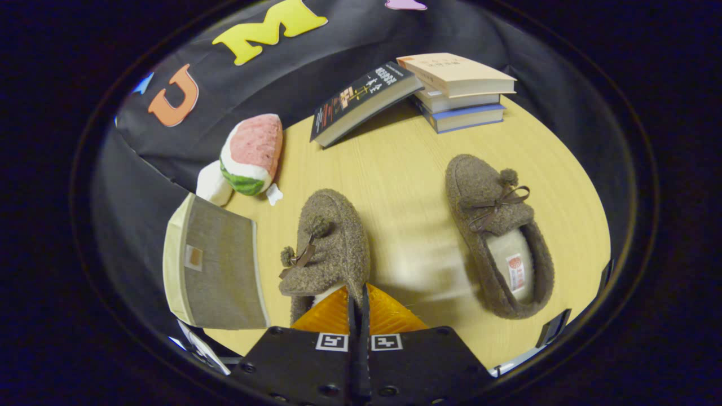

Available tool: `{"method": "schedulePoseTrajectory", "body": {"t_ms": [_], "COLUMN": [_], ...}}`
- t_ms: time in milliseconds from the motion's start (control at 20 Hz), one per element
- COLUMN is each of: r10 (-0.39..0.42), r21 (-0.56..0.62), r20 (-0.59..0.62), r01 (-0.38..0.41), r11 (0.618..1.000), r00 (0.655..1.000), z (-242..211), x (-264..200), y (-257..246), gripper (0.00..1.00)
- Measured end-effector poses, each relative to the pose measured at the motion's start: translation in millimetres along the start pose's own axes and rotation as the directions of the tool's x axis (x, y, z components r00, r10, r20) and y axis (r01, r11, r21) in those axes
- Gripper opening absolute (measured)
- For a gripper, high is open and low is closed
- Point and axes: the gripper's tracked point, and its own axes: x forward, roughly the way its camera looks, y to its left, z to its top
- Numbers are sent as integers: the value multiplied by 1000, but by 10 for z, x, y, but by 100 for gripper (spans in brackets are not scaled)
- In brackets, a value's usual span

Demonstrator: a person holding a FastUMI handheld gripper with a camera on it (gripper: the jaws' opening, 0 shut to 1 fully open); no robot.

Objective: Open the storage box then place both shoes into the box .Put the left shoe in first, then the right shoe, with the right side of both shoes facing outward in a uniform manner.

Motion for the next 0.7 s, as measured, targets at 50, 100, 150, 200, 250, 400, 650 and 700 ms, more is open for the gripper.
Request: {"method": "schedulePoseTrajectory", "body": {"t_ms": [50, 100, 150, 200, 250, 400, 650, 700], "r10": [7, 13, 21, 29, 41, 101, 181, 191], "r21": [5, 5, -2, -13, -25, -41, -86, -97], "r20": [26, 54, 81, 108, 137, 212, 240, 224], "r01": [-7, -13, -20, -28, -38, -94, -164, -173], "r11": [1000, 1000, 1000, 1000, 999, 995, 983, 980], "r00": [1000, 998, 997, 994, 990, 972, 954, 956], "z": [59, 124, 194, 268, 353, 564, 516, 446], "x": [-120, -244, -373, -506, -633, -950, -946, -879], "y": [117, 248, 396, 569, 750, 1409, 2431, 2601], "gripper": [0, 0, 0, 0, 0, 0, 0, 0]}}
